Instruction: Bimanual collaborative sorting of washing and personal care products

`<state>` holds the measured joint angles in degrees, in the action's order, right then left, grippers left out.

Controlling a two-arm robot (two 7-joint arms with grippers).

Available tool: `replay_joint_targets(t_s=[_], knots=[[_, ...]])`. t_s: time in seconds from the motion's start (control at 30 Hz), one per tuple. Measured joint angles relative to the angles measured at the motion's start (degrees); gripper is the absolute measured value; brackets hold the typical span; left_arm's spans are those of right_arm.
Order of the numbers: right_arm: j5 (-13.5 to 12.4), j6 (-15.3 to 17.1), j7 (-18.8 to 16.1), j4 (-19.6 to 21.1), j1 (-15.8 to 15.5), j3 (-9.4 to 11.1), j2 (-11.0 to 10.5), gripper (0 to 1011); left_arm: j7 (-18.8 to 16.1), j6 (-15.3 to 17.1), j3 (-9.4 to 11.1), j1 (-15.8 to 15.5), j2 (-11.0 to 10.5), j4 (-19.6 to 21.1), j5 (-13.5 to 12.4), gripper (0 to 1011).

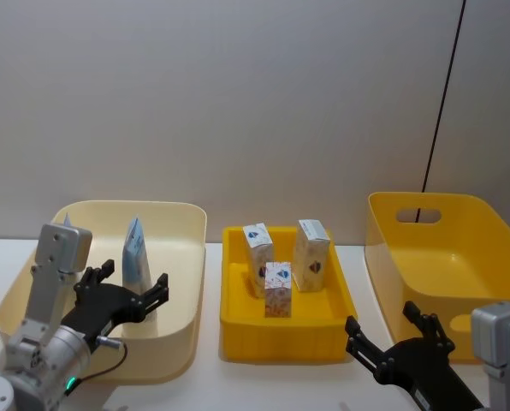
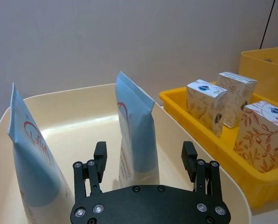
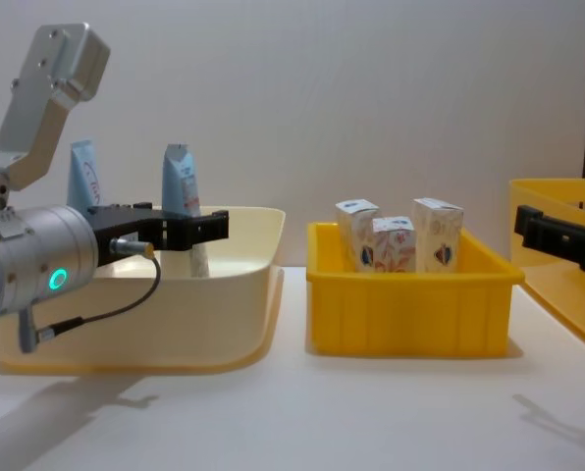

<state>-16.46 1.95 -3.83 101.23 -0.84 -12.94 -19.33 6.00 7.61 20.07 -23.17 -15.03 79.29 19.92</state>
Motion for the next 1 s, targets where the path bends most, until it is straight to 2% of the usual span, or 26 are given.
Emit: replay_joint_targets(t_s=[0.33, 0.47, 0.73, 0.83, 1.0], knots=[[0.00, 0.00, 0.00, 0.00, 0.00, 0.00, 0.00, 1000, -0.31, -1.27, -0.32, -1.46, 1.54, -2.85, -0.54, 999], [0.00, 0.00, 0.00, 0.00, 0.00, 0.00, 0.00, 1000, -0.42, -1.60, -0.40, -1.85, 1.93, -3.63, -0.68, 925], [0.00, 0.00, 0.00, 0.00, 0.00, 0.00, 0.00, 1000, -0.54, -1.95, -0.48, -2.27, 2.39, -4.43, -0.83, 670], [0.00, 0.00, 0.00, 0.00, 0.00, 0.00, 0.00, 1000, -0.56, -2.00, -0.49, -2.33, 2.47, -4.58, -0.87, 612], [0.00, 0.00, 0.00, 0.00, 0.00, 0.00, 0.00, 999, -0.58, -2.08, -0.52, -2.47, 2.63, -4.83, -0.91, 424]])
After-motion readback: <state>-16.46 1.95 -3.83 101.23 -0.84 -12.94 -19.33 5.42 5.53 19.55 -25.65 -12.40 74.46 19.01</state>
